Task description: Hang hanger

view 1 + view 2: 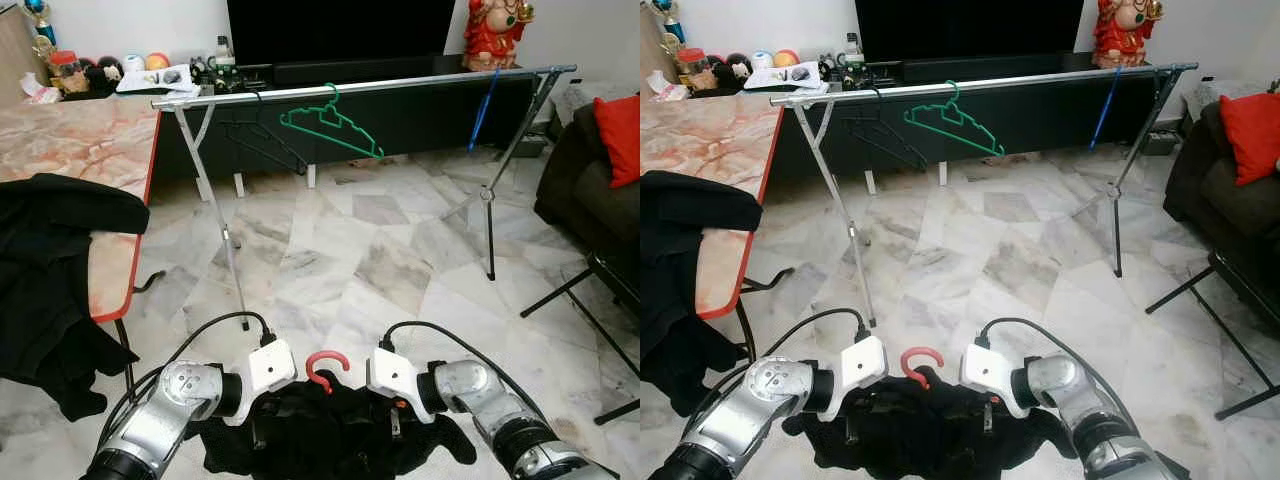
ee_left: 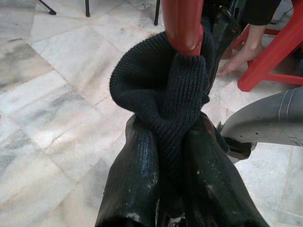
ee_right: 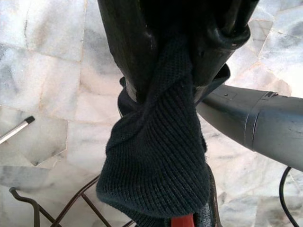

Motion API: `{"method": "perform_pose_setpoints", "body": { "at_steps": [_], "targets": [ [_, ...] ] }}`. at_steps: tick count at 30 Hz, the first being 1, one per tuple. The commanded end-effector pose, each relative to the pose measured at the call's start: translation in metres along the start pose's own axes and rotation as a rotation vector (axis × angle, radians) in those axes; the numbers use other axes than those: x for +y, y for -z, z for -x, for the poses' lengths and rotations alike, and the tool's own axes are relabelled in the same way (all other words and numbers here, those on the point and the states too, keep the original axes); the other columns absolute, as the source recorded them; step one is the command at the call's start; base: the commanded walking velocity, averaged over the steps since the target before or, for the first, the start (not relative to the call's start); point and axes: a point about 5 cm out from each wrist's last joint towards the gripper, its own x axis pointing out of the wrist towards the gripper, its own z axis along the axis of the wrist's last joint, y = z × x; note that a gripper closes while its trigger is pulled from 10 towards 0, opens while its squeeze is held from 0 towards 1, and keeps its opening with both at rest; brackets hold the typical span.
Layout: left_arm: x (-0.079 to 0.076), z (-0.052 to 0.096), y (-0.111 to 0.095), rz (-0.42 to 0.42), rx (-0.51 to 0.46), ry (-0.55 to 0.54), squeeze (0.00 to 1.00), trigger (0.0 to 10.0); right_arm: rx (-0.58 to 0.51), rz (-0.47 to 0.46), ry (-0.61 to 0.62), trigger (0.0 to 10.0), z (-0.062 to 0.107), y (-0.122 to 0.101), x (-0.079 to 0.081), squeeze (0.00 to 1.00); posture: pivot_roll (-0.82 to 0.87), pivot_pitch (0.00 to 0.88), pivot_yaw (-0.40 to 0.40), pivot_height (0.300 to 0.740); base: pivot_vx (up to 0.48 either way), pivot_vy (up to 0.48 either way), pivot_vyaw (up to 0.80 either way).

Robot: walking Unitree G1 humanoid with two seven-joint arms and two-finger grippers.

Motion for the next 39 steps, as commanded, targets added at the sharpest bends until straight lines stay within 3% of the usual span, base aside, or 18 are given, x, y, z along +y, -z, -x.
{"method": "perform_pose_setpoints", "body": {
  "at_steps": [1,15,16,17,18,20,39],
  "targets": [
    [-0.0114,-0.0092,0.0027,0.016,-0.007,0.077,0.00,0.0,-0.103,0.051,0.103,10.0,0.0057,-0.0273,-0.0187,0.00,0.09,0.054,0.026,0.740,0.000,0.000,0.00],
    [-0.0142,-0.0109,0.0013,0.019,-0.021,0.090,0.00,0.0,-0.078,0.043,0.111,10.0,0.0079,-0.0227,-0.0188,0.00,0.09,0.061,0.022,0.740,0.000,0.000,0.00],
    [-0.0141,-0.0109,0.0010,0.014,-0.021,0.090,0.00,0.0,-0.078,0.040,0.109,10.0,0.0076,-0.0224,-0.0186,0.22,0.09,0.064,0.021,0.740,0.000,0.000,0.00],
    [-0.0140,-0.0108,0.0009,0.012,-0.021,0.090,0.00,0.0,-0.079,0.038,0.108,10.0,0.0076,-0.0224,-0.0185,0.22,0.09,0.064,0.021,0.740,0.000,0.000,0.00],
    [-0.0140,-0.0107,0.0010,0.011,-0.020,0.090,0.00,0.0,-0.080,0.037,0.106,10.0,0.0074,-0.0225,-0.0184,0.60,0.09,0.064,0.021,0.740,0.000,0.000,0.00],
    [-0.0139,-0.0103,0.0016,0.012,-0.019,0.089,0.00,0.0,-0.077,0.036,0.099,10.0,0.0069,-0.0224,-0.0179,1.00,0.09,0.063,0.020,0.740,0.000,0.000,0.00],
    [-0.0139,-0.0103,0.0016,0.012,-0.019,0.089,0.00,0.0,-0.077,0.036,0.099,10.0,0.0069,-0.0224,-0.0179,1.00,0.09,0.063,0.020,0.740,0.000,0.000,0.00]
  ]
}}
